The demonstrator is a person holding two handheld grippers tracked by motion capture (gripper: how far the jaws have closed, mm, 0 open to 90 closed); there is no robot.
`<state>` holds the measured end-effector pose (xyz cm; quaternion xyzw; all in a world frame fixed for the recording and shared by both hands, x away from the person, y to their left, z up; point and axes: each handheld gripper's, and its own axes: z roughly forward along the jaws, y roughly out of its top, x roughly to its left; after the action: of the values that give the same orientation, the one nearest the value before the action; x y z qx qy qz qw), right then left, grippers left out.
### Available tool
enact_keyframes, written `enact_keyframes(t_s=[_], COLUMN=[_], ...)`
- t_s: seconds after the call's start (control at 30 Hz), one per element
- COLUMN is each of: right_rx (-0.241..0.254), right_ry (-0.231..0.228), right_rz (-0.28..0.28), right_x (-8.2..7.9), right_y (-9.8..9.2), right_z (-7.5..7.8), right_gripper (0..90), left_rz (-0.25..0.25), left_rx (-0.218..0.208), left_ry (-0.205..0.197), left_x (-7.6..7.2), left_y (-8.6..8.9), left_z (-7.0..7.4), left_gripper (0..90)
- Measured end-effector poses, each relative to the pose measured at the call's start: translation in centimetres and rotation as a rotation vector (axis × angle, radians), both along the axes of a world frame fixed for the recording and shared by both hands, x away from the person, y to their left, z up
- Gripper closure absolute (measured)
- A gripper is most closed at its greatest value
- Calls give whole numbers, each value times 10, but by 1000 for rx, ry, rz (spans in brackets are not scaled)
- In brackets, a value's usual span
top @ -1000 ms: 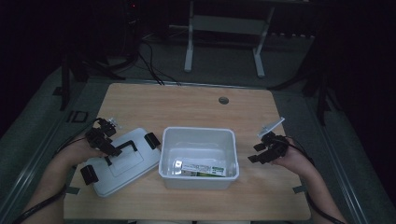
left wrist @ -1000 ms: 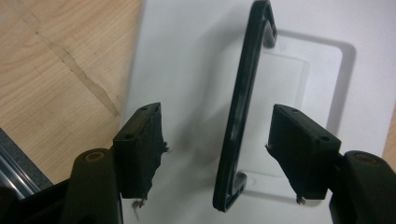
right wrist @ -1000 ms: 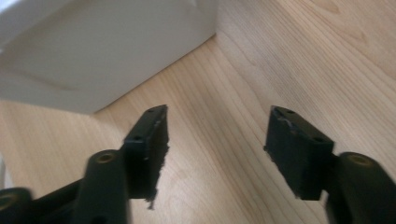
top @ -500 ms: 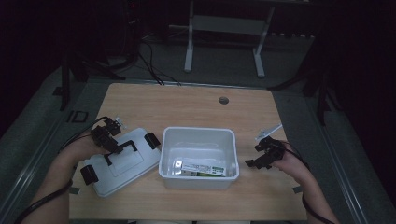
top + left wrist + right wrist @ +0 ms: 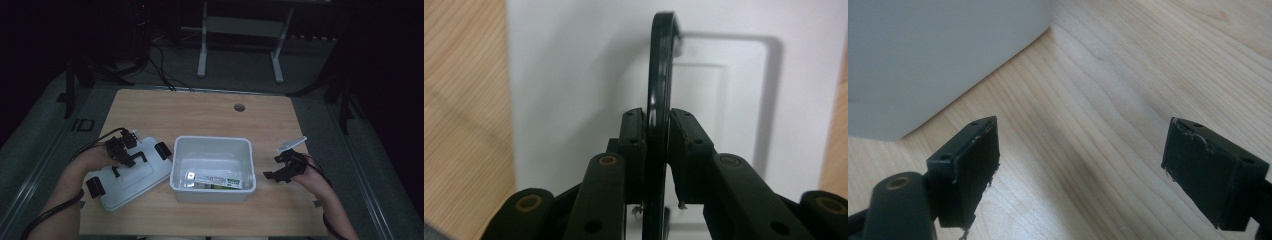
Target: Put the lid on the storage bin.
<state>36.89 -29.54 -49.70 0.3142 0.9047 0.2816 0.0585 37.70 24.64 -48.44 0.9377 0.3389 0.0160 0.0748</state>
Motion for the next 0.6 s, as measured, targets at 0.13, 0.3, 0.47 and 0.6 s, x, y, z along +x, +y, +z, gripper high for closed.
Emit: enact_keyframes(t_s=[0.13, 0.3, 0.47, 0.6], right_rx=[8, 6, 7, 15], right_ry=[-24, -28, -24, -21], right_rz=[-18, -17, -14, -11], right_x=[-2, -5, -7, -8], right_y=[-3, -3, -2, -2], right_z=[1, -2, -7, -8], right_gripper=[138, 138, 137, 137], left_rz=[-28, -39, -39, -53], left_rx=[9, 17, 27, 1], left_ry=[11, -1, -19, -33], left_x=[-1, -5, -11, -17], left_y=[-2, 1, 6, 6], left_z=[2, 11, 30, 49], left_gripper=[835, 838, 838, 838])
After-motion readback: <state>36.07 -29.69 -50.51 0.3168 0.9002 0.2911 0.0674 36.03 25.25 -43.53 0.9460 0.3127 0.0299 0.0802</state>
